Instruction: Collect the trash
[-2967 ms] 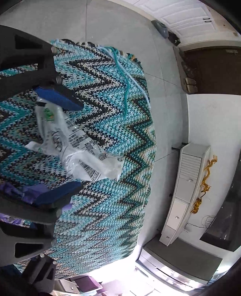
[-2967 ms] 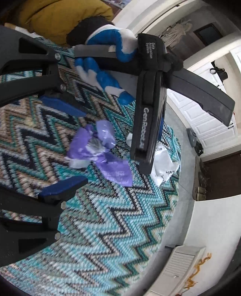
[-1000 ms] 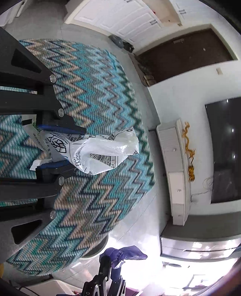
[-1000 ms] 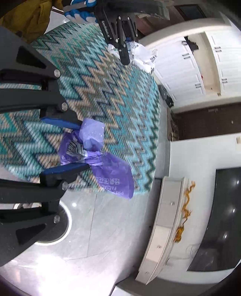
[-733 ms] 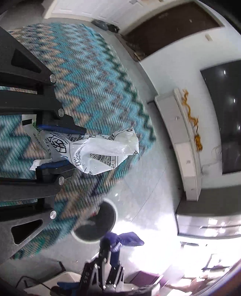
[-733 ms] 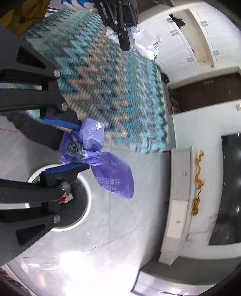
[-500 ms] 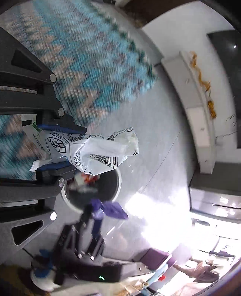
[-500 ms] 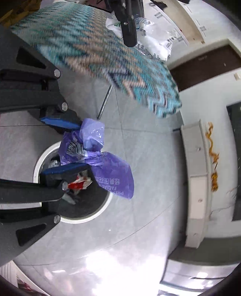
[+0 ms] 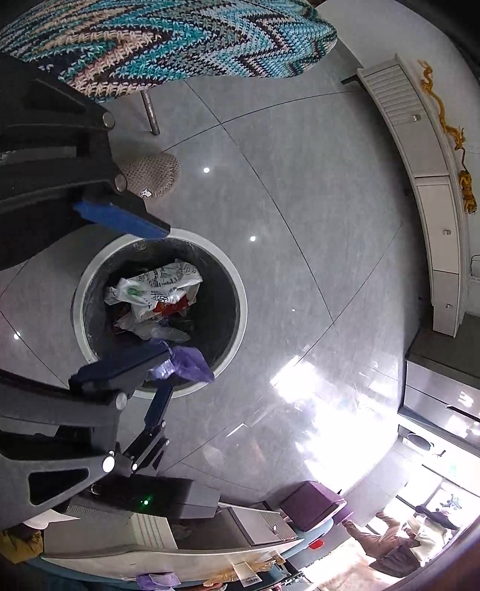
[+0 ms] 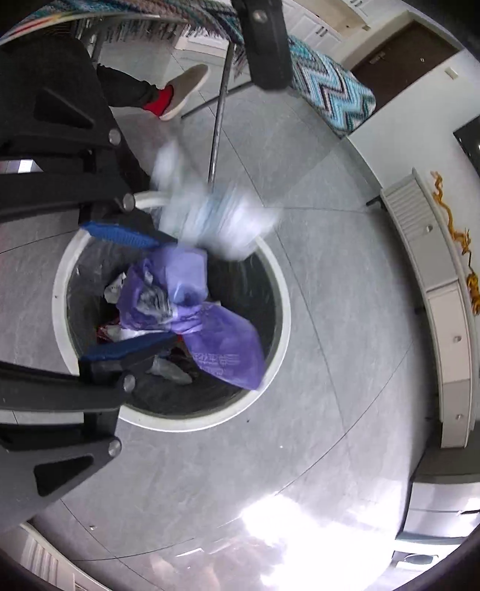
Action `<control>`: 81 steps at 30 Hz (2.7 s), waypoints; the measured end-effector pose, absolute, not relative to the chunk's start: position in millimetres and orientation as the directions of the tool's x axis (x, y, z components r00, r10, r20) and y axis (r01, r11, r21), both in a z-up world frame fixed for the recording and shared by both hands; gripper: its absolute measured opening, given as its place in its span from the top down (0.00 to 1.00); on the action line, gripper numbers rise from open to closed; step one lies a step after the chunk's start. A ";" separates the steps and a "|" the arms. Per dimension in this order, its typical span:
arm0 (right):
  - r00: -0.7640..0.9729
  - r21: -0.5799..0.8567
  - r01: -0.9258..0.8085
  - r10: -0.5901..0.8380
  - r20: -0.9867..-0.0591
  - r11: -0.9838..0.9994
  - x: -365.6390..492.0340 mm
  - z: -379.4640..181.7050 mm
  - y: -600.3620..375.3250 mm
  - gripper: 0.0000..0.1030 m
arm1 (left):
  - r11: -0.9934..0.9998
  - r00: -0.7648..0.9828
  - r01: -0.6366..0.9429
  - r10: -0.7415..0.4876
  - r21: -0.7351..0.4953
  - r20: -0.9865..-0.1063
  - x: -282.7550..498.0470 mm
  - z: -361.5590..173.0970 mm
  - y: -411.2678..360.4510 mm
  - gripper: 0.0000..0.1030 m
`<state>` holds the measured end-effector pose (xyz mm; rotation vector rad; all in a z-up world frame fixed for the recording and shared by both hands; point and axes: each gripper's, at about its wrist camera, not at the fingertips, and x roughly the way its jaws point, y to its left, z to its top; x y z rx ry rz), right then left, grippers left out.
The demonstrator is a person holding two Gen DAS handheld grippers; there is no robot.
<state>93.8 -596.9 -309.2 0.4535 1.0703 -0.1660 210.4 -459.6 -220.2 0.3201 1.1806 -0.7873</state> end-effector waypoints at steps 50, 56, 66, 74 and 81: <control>0.803 0.015 -0.059 0.057 -0.594 0.998 116.5 -55.7 -243.8 0.13 | 0.991 0.879 0.129 -0.098 0.036 -0.467 131.7 -40.3 -10.4 0.00; 0.806 -0.009 -0.053 0.037 -0.591 0.999 117.2 -57.1 -239.9 0.13 | 0.992 0.881 0.122 -0.091 0.035 -0.464 133.5 -44.1 -10.6 0.00; 0.814 -0.005 -0.016 0.010 -0.581 1.000 120.8 -64.2 -244.2 0.13 | 0.991 0.881 0.123 -0.085 0.052 -0.465 137.4 -49.8 -14.8 0.00; 0.828 -0.021 0.004 -0.015 -0.561 1.000 111.4 -62.9 -243.3 0.13 | 0.990 0.886 0.130 -0.090 0.056 -0.454 125.2 -47.2 -20.5 0.00; 0.847 -0.026 0.046 -0.053 -0.529 0.999 93.0 -49.8 -249.9 0.13 | 0.986 0.894 0.158 -0.121 0.051 -0.432 109.2 -40.4 -27.2 0.00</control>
